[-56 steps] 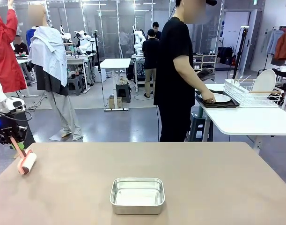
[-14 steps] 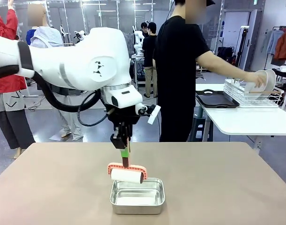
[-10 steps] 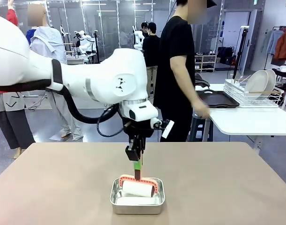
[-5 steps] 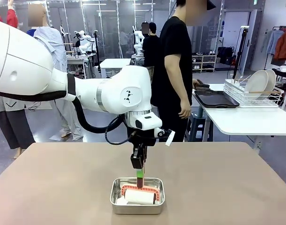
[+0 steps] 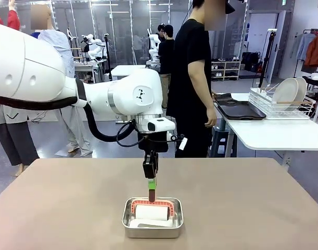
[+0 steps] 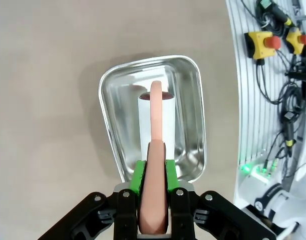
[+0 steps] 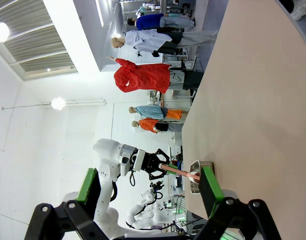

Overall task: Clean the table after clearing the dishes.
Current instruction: Place the Lint Roller back on top of the Airtight Container.

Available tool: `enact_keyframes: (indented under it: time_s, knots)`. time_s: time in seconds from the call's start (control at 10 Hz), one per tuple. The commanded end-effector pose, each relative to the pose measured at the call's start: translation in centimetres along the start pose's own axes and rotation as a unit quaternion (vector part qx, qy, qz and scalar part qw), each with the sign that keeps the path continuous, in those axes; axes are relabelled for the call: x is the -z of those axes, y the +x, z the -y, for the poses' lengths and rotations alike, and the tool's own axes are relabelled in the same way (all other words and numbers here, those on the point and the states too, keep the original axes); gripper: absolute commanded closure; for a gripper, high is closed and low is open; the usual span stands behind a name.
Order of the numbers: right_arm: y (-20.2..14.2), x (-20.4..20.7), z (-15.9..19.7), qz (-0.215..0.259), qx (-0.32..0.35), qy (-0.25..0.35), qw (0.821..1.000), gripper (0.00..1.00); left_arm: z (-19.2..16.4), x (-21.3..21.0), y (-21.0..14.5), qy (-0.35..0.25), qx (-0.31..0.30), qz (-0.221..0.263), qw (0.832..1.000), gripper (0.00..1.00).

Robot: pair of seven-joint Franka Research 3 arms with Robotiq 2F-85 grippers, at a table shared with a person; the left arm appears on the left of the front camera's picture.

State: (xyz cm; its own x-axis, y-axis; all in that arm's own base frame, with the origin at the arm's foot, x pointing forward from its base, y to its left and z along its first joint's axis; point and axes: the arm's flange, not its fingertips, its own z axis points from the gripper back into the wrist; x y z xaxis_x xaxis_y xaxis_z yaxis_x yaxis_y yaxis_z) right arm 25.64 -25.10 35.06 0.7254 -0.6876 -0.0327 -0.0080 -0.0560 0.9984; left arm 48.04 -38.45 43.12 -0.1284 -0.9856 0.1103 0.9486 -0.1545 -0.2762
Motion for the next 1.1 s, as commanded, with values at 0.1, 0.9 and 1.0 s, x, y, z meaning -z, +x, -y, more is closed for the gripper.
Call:
enact_keyframes:
  time_s: [0.1, 0.9, 1.0]
  knots:
    - [-0.5, -0.1, -0.2, -0.002, -0.003, 0.001, 1.000, 0.00, -0.8, 0.6, 0.8, -0.029, -0.027, 0.019, 0.999, 0.79]
    - [-0.5, -0.1, -0.2, -0.002, -0.003, 0.001, 1.000, 0.00, -3.0, 2.4, -0.5, 0.001, -0.052, -0.051, 0.997, 0.79]
    - [-0.5, -0.1, -0.2, -0.002, -0.003, 0.001, 1.000, 0.00, -3.3, 2.7, -0.7, -0.009, -0.055, -0.051, 0.997, 0.79]
